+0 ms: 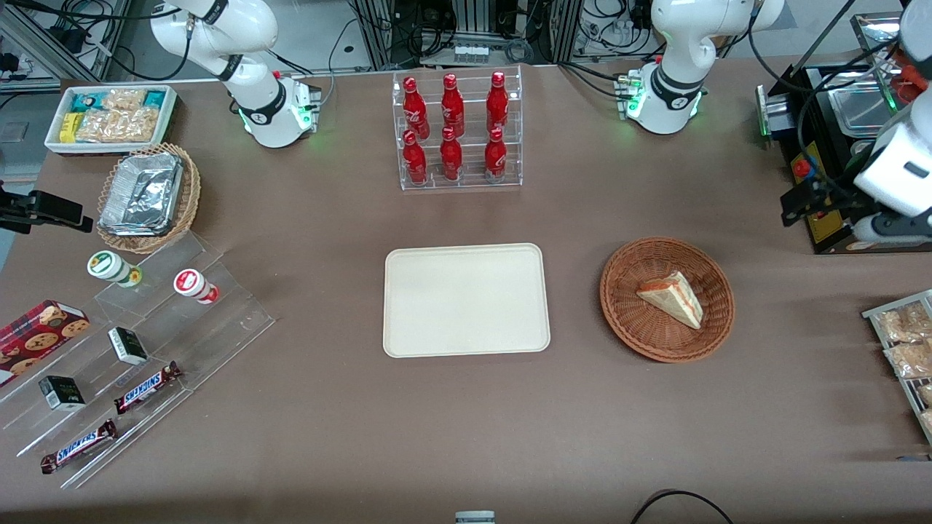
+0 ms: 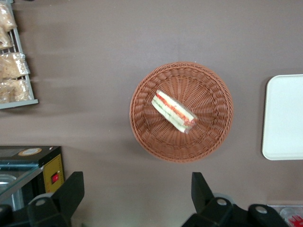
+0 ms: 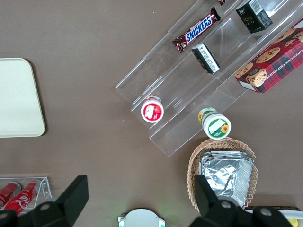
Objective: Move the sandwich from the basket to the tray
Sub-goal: 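Move the left gripper over the wrapped sandwich in the wicker basket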
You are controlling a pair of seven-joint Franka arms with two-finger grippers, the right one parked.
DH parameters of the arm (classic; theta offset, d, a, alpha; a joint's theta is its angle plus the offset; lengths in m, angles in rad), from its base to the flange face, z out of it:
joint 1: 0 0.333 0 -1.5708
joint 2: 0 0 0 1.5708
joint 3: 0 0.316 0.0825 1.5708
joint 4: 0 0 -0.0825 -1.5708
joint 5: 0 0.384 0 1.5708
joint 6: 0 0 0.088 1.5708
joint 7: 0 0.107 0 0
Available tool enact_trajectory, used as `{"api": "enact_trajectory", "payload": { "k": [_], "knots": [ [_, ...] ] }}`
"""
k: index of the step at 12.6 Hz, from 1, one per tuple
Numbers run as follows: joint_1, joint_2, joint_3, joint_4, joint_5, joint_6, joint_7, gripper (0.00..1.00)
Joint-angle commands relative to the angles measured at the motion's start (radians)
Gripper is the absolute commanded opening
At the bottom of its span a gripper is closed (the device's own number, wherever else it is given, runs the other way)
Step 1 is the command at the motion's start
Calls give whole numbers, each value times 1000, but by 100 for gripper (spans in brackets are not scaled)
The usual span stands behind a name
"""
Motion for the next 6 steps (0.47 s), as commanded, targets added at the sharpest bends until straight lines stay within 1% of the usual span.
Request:
{"api": "enact_trajectory", "payload": {
  "k": [1, 3, 6],
  "knots": [
    [2, 12, -7, -102, -4, 123, -104, 100],
    [-1, 17, -8, -191, -14, 251, -253, 100],
    [-2, 19, -27, -288, -34, 381, -524, 100]
  ]
}}
